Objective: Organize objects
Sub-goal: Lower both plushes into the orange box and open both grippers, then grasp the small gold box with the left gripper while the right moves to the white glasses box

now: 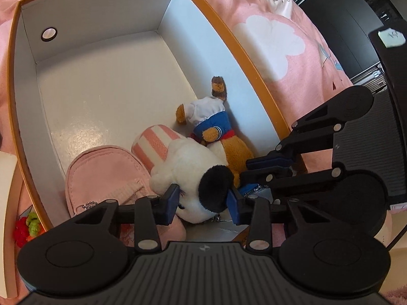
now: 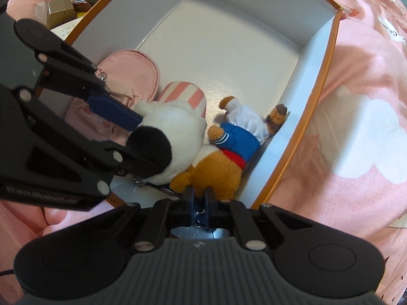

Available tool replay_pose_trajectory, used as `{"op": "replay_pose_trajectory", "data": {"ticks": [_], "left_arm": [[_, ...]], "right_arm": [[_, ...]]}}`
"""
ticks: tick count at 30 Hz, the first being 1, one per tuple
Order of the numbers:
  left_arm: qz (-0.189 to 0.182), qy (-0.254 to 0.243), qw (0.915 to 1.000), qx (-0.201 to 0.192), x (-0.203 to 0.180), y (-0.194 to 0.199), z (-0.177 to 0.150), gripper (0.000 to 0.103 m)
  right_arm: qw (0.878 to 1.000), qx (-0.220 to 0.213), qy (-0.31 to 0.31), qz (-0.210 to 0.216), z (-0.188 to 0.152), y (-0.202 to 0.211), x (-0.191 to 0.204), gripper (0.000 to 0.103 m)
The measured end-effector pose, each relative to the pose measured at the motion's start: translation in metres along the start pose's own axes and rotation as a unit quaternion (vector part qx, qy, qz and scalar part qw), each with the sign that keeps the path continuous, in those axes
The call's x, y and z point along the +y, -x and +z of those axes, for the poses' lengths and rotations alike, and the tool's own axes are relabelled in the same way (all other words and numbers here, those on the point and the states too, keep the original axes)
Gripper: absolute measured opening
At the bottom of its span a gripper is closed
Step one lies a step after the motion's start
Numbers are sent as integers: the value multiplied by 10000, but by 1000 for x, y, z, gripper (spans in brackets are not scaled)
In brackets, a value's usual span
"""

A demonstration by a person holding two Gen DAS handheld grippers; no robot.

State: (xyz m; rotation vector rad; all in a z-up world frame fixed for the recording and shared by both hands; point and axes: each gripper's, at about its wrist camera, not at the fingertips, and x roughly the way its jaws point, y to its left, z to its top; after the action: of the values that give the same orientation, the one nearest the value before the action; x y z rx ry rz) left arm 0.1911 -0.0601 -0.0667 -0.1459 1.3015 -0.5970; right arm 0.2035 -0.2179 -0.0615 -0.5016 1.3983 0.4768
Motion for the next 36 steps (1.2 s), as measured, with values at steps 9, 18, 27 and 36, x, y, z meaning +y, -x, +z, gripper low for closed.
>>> {"op": "replay_pose_trajectory", "data": {"ticks": [9,18,27,36], "left_arm": [[218,100,9987,-442,-6,4,-13,58],[666,-2,9829,-1719,-15,58,-46,63],[710,123,9792,-1895,16,121,-57,65],[1223,447,9759,-1748,78,161,-68,65]], "right_arm": [[9996,-245,-130,-87,-10,8,6,10],[9892,-1196,-668,-516,-36,48,23,25],[9562,-2657,-1229,-63,-19,87,63,30],[9458,-2802,-1289,1013,38,78,117,30]]}}
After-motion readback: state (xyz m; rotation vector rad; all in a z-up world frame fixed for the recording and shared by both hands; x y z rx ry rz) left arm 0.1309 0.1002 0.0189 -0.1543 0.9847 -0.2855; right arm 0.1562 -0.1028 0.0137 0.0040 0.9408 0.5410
